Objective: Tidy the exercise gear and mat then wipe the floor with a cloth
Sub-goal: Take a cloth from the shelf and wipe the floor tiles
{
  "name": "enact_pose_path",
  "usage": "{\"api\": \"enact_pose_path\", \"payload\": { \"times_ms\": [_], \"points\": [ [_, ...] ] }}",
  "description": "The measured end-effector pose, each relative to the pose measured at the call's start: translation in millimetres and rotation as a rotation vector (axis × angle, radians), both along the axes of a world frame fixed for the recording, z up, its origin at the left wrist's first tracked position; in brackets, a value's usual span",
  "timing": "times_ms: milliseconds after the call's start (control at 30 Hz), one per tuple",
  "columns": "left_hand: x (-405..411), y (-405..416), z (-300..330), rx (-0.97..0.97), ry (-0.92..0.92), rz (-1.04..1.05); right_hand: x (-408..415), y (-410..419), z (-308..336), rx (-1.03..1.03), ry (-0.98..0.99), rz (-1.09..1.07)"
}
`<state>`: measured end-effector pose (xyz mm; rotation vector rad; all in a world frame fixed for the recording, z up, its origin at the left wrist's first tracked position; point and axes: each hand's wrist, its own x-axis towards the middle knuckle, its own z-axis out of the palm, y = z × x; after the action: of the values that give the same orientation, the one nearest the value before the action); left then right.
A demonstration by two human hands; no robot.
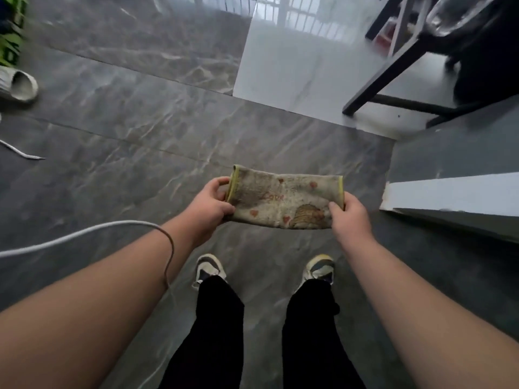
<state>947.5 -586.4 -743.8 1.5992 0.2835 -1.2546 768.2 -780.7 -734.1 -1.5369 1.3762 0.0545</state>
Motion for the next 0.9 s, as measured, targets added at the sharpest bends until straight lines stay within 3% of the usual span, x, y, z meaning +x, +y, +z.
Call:
{"api": "enact_pose_path", "payload": {
  "times_ms": [267, 433, 533, 667, 767, 900],
  "points": [
    [-20, -37, -252, 0.021, -0.072, -0.016, -15, -49, -257, -0.036, 0.065, 0.243],
    [-26, -51, -348, 0.032, -0.088, -0.062, -35, -83, -356, -0.032, 0.079, 0.328],
    [-23, -50, -372, 0.232, -0.225, -0.307, -41, -89, -383, -0.044, 0.158, 0.364],
    [-12, -46, -361, 0.597, -0.676, -0.778, -44, -93, -385, -0.207, 0.294, 0.423],
    [-12, -56, -344, 0.614, -0.898, -0.918, -30, -91, -371, -0.368, 0.238, 0.559],
    [-28, -78, -345, 0.439, -1.061, -0.944, -8, -73, -359, -0.461, 0.175, 0.729]
  ]
}}
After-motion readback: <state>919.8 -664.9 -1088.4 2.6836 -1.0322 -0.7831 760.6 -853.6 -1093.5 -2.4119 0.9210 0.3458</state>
